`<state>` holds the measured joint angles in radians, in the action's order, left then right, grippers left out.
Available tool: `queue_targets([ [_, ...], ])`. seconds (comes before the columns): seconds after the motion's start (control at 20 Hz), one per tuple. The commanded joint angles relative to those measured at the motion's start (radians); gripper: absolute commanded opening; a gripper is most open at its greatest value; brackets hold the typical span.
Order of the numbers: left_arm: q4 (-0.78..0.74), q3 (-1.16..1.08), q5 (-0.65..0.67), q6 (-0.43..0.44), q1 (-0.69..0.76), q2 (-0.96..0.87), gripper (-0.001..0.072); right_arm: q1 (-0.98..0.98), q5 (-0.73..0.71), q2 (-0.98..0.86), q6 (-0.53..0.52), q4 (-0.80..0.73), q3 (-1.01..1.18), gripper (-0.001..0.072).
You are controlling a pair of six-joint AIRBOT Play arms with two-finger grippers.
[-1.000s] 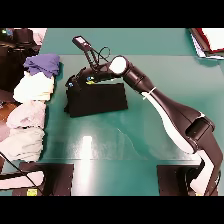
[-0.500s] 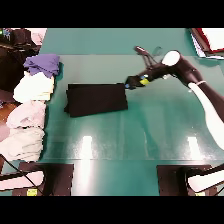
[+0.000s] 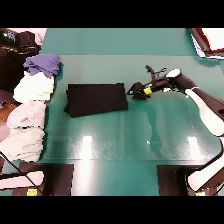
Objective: Fold the shirts.
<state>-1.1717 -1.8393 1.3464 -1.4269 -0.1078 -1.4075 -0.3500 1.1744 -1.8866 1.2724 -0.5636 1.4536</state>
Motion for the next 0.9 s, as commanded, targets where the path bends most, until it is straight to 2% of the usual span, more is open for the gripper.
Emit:
queue_targets([
  [0.0, 0.034, 0.039, 0.0, 0.023, 0.0, -0.003, 0.0025, -0.087, 0.007, -0.11, 0.002, 0.08, 0.121, 0.0598],
  [0.15, 0.051, 0.055, 0.007, 0.025, 0.0, -0.003, 0.0025, -0.152, 0.014, -0.177, 0.001, 0.114, 0.218, 0.0586],
  [0.2, 0.061, 0.056, 0.008, 0.031, 0.0, -0.003, 0.0025, -0.166, 0.011, -0.188, 0.001, 0.113, 0.241, 0.0486],
  [0.35, 0.092, 0.056, 0.008, 0.032, 0.006, -0.002, 0.0024, -0.177, 0.01, -0.195, -0.062, 0.111, 0.283, 0.0052],
  [0.4, 0.091, 0.056, 0.008, 0.032, 0.017, -0.002, 0.0024, -0.173, 0.024, -0.194, -0.075, 0.111, 0.302, 0.0018],
  [0.5, 0.091, 0.056, 0.007, 0.04, 0.059, -0.002, 0.0024, -0.153, 0.057, -0.178, -0.084, 0.094, 0.332, 0.0017],
  [0.65, 0.091, 0.056, 0.005, 0.048, 0.148, -0.002, 0.0024, -0.079, 0.036, -0.077, -0.087, -0.017, 0.304, 0.0017],
  [0.85, 0.091, 0.056, -0.008, 0.058, 0.254, -0.002, 0.0024, 0.122, -0.056, 0.156, -0.085, -0.042, 0.088, 0.0017],
])
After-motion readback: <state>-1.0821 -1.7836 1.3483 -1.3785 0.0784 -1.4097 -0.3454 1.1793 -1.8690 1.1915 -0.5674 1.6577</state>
